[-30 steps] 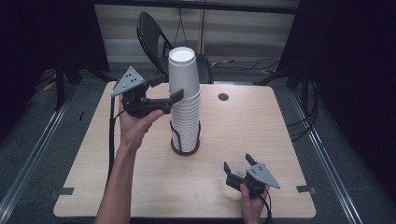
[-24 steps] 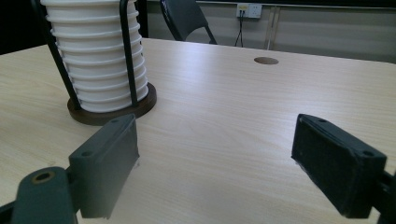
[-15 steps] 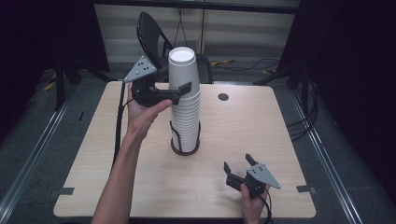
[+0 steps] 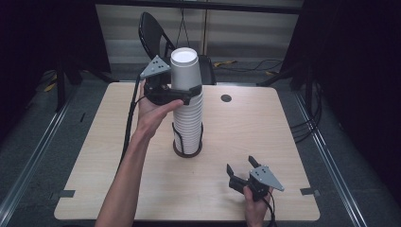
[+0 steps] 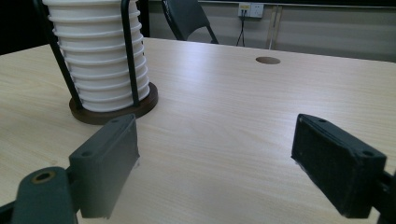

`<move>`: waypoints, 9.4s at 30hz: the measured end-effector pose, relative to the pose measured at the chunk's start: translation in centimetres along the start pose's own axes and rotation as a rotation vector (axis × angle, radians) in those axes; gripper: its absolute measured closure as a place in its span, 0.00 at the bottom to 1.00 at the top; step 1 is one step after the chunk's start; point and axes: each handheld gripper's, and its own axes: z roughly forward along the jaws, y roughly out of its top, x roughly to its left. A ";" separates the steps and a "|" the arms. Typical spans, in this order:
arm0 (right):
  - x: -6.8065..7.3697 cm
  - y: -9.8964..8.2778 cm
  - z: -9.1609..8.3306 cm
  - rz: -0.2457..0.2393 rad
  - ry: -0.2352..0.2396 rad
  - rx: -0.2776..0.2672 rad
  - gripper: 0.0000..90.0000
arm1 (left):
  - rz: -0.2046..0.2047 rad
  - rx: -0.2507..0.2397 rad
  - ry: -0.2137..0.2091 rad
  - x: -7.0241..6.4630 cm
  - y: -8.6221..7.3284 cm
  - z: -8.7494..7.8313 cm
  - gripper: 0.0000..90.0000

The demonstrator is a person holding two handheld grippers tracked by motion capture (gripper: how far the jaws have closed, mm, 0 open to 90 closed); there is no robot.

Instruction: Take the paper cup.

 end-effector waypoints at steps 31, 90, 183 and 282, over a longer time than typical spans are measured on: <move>0.0 0.0 -0.1 0.004 -0.003 -0.007 0.17 | 0.025 -0.007 0.008 -0.3 0.5 0.0 0.13; 0.0 0.0 -0.1 0.005 0.002 -0.011 0.17 | 0.031 -0.283 0.030 0.7 5.6 -4.1 0.15; 8.9 1.0 1.8 -0.118 0.270 -0.041 0.36 | -0.330 0.093 -0.001 -3.7 -16.6 -7.7 0.15; 9.7 1.5 3.7 -0.131 0.382 -0.104 0.96 | -0.533 0.002 -0.036 -2.6 -18.7 -7.4 0.17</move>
